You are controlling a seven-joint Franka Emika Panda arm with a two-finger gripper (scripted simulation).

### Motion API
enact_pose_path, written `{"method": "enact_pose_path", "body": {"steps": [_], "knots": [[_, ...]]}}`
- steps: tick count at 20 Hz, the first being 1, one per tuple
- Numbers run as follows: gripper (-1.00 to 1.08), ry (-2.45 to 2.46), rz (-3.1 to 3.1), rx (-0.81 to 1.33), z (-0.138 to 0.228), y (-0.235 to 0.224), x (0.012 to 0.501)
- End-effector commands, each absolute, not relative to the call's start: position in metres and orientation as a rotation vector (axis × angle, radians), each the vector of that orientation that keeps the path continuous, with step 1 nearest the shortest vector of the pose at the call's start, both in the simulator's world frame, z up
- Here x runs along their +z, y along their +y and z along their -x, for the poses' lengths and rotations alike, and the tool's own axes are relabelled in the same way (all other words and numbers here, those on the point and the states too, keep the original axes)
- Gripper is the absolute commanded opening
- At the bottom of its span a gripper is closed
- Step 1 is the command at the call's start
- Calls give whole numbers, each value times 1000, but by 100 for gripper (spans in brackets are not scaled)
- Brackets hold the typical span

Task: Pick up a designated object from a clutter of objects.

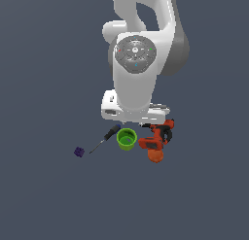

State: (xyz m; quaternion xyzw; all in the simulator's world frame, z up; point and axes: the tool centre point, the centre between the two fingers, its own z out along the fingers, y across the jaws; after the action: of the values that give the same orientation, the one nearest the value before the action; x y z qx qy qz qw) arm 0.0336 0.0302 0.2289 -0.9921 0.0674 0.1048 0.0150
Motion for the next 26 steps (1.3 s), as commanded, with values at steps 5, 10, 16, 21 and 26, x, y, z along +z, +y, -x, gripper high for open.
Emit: {"method": "enact_pose_path", "body": {"steps": [5,10,16,21,26], "knots": [[28,390,3035,515,-43,35,178],[28,504,2995,637,-46,39,143],[28,592,2959,735,-46,42,114],[28,628,2944,776,-46,43,102],[28,631,2943,774,-47,43,102]]}}
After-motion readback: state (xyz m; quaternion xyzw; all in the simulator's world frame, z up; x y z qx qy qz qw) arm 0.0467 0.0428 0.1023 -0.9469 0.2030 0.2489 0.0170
